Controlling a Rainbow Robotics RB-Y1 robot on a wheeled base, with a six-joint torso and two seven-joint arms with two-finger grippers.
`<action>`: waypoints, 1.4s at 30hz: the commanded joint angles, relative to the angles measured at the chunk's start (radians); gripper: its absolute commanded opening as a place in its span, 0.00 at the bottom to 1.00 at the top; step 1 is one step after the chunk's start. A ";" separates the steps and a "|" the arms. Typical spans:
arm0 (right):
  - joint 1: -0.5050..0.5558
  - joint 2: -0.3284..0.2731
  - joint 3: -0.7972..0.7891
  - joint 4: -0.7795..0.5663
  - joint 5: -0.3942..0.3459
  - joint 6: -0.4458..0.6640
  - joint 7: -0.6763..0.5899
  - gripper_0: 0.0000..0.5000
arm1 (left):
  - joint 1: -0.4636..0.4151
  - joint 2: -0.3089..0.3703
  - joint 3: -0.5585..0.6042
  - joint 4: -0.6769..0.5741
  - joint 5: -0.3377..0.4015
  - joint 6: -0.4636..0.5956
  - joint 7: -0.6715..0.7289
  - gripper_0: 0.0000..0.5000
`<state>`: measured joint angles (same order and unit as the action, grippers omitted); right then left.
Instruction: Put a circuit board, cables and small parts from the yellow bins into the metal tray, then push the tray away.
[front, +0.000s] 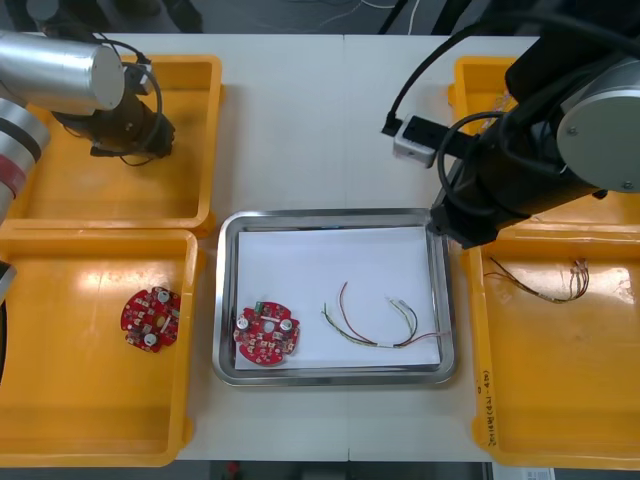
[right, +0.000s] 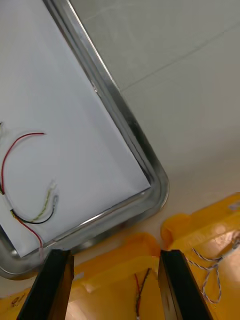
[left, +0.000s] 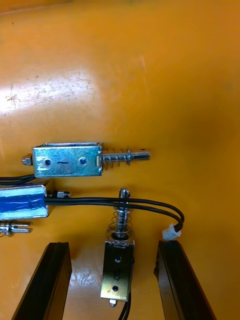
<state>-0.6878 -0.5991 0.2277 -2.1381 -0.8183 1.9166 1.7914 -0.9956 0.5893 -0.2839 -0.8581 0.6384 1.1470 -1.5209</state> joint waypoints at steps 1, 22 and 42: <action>-0.035 -0.041 -0.077 -0.031 0.044 0.003 -0.030 1.00 | -0.055 -0.011 -0.015 0.004 0.014 -0.010 -0.084 1.00; -0.035 -0.102 -0.335 0.207 0.217 0.003 -0.064 1.00 | -0.055 0.011 0.003 -0.009 0.038 0.042 -0.090 0.00; -0.049 -0.084 -0.426 0.415 0.304 0.003 -0.290 1.00 | -0.037 0.144 0.058 -0.285 0.046 0.434 -0.036 0.00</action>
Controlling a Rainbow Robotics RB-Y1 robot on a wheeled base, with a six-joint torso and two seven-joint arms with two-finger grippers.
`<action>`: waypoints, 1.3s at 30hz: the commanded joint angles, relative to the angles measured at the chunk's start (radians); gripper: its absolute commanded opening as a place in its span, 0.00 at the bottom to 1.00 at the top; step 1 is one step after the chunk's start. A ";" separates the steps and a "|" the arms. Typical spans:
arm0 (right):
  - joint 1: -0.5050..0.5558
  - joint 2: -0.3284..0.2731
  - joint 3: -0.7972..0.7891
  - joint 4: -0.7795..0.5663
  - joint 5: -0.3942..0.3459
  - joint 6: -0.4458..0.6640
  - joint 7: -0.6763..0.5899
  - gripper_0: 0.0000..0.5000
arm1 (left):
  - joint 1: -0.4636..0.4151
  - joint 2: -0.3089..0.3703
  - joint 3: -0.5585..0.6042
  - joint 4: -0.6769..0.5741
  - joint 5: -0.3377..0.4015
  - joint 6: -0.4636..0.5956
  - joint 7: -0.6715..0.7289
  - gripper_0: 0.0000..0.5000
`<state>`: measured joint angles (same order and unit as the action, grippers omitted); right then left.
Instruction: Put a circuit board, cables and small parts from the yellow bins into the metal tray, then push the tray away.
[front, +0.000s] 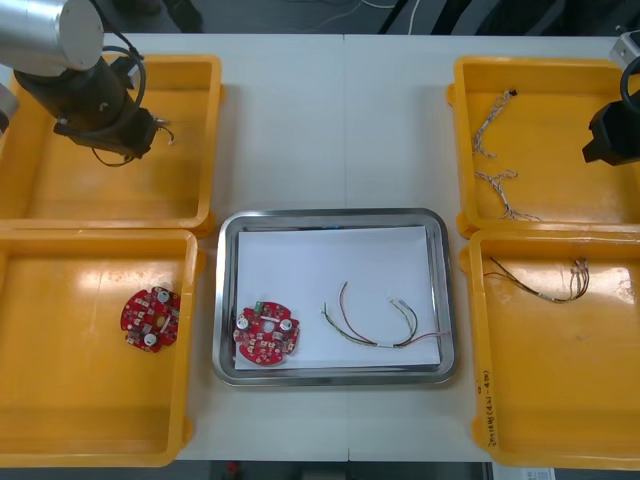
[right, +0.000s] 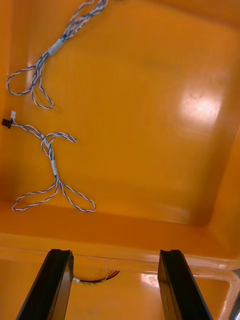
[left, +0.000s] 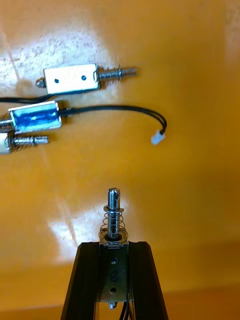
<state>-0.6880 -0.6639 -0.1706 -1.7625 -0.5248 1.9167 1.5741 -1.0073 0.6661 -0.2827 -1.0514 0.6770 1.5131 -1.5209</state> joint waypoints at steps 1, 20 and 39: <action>-0.058 -0.017 -0.027 0.060 0.011 0.003 -0.085 1.00 | -0.013 0.078 0.066 -0.122 0.007 0.093 -0.028 0.00; -0.170 0.072 -0.027 0.239 0.144 0.003 -0.146 1.00 | 0.131 0.109 0.071 -0.605 0.095 0.277 0.286 0.00; -0.217 0.207 -0.017 0.406 0.273 -0.234 -0.279 1.00 | 0.139 0.012 -0.124 -0.852 0.125 0.277 0.627 0.00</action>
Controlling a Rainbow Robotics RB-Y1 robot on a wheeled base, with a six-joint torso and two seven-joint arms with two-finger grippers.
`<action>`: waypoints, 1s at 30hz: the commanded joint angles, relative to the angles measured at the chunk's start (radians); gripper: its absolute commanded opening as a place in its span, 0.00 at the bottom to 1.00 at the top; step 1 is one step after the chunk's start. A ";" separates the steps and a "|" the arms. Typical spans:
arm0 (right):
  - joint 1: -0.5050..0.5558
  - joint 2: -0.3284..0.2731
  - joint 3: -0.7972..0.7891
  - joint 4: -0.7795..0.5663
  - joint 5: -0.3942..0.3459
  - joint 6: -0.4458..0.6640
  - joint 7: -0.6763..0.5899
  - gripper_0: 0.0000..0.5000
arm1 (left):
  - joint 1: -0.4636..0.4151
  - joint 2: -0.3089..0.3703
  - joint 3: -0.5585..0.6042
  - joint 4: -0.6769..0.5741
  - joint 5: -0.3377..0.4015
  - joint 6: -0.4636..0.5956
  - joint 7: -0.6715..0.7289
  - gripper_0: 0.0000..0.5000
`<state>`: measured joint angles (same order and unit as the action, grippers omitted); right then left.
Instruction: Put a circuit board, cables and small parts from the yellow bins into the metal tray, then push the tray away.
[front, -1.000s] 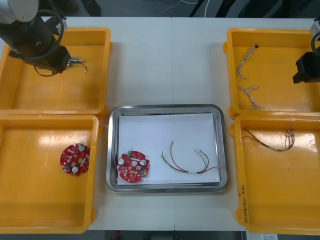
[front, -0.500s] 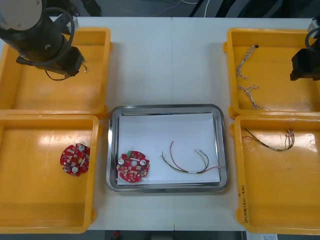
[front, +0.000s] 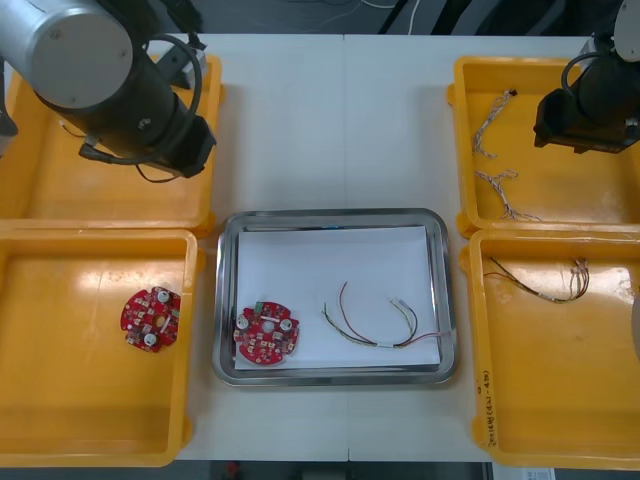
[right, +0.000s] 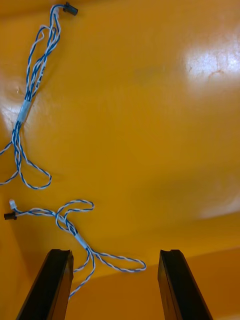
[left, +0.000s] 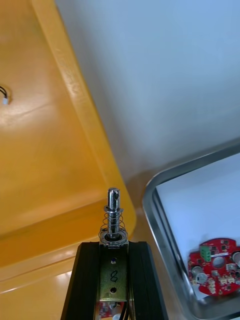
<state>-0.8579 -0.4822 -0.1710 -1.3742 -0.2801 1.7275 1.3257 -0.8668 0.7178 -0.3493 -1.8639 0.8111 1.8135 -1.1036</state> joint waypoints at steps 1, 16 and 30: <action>-0.046 0.030 -0.016 0.032 0.035 -0.057 -0.056 1.00 | -0.001 -0.047 -0.080 -0.043 -0.015 -0.036 0.229 0.00; -0.047 0.088 -0.015 0.107 0.081 -0.160 -0.280 1.00 | 0.005 -0.093 -0.292 -0.035 -0.076 -0.135 0.366 0.00; -0.046 0.119 -0.016 0.227 0.113 -0.266 -0.315 1.00 | 0.068 -0.089 -0.395 0.006 -0.136 -0.237 0.390 0.00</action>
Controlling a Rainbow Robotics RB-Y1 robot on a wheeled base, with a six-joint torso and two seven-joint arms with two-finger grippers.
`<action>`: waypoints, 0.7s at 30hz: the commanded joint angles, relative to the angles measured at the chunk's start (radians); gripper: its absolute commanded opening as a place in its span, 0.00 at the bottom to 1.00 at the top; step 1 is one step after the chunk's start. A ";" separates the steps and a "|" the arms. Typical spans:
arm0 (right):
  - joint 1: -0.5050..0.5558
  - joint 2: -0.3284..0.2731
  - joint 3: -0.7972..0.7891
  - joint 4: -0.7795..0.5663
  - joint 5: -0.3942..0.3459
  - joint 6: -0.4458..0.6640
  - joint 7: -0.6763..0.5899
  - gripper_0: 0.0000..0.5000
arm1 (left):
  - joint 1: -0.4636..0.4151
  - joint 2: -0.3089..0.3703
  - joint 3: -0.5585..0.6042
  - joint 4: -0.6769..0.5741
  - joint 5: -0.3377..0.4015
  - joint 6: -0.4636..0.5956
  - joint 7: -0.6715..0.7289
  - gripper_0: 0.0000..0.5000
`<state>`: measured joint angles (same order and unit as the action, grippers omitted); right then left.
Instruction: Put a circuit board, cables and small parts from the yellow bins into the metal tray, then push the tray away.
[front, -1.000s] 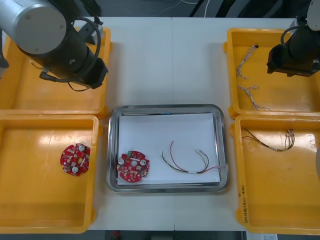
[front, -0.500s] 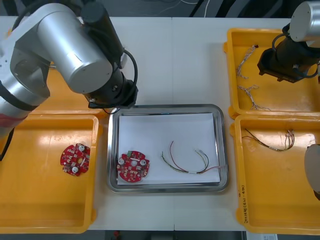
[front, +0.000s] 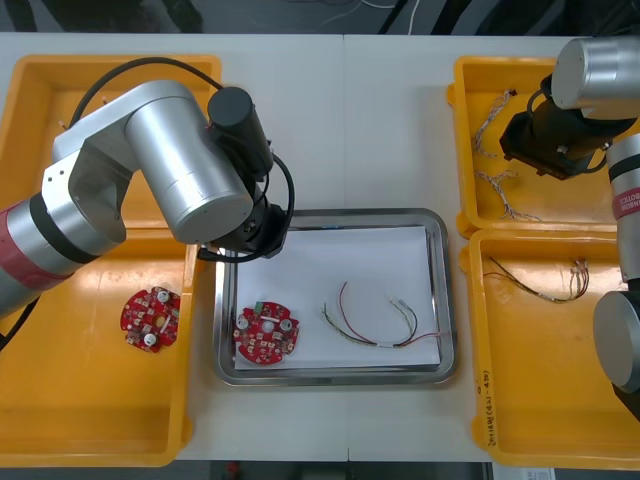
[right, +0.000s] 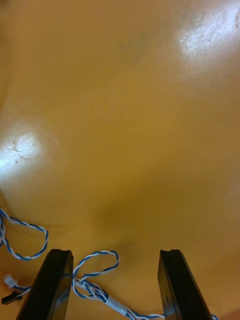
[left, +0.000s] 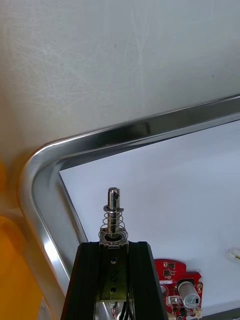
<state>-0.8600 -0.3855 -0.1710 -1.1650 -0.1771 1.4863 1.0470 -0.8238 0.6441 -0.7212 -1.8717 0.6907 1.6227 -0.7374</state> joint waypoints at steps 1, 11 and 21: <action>-0.044 0.027 -0.016 0.018 0.010 -0.026 -0.039 1.00 | 0.028 -0.015 -0.030 0.028 -0.020 -0.063 0.026 0.00; -0.044 0.040 -0.016 0.036 0.001 -0.023 -0.067 1.00 | 0.054 -0.015 -0.076 0.088 -0.056 -0.159 0.030 0.00; -0.044 0.040 -0.013 0.036 -0.001 -0.021 -0.073 0.00 | 0.057 -0.012 -0.112 0.088 -0.062 -0.175 0.050 0.19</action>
<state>-0.8600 -0.3559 -0.1710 -1.1210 -0.1764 1.4708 1.0029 -0.7758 0.6441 -0.8180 -1.7773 0.6382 1.4599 -0.7369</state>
